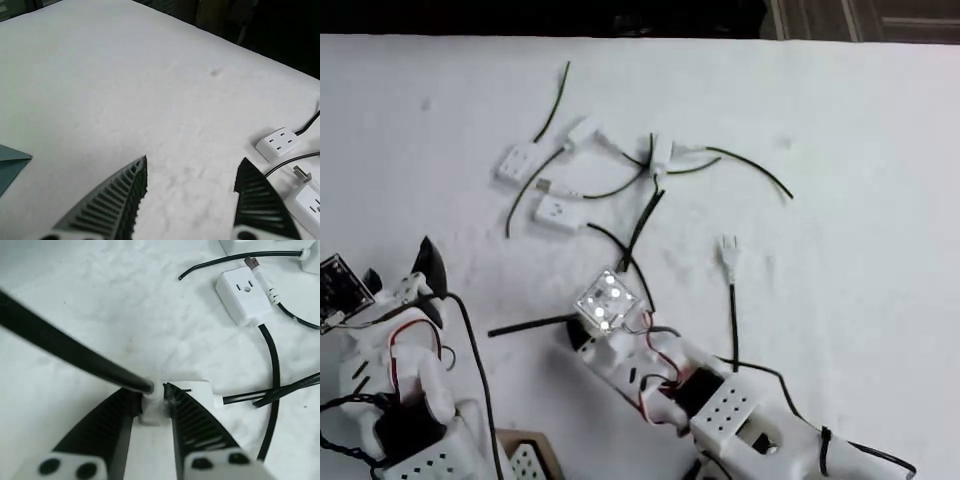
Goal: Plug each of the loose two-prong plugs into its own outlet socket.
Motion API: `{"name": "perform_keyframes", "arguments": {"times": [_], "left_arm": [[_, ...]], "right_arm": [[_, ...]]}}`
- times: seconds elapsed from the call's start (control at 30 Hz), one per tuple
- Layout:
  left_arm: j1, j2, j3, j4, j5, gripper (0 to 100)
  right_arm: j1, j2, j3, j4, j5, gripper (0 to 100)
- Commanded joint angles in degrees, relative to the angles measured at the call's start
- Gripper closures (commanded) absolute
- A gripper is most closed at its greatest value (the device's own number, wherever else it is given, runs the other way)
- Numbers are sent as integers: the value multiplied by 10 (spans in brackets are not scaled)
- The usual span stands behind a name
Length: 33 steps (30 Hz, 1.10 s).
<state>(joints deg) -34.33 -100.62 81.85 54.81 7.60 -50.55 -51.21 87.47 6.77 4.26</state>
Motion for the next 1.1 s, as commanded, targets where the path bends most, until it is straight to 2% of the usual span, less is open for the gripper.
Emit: {"name": "perform_keyframes", "arguments": {"times": [0.0, 0.4, 0.73, 1.07], "left_arm": [[-3, -5, 0, -17, 1, 718], [-3, -5, 0, -17, 1, 718], [-3, -5, 1, -17, 1, 718], [-3, -5, 1, -17, 1, 718]], "right_arm": [[-4, -13, -2, -29, -4, 982], [-4, -10, 0, -29, -4, 982], [-5, 123, -30, -80, -4, 982], [-5, 142, -47, -78, 0, 982]]}}
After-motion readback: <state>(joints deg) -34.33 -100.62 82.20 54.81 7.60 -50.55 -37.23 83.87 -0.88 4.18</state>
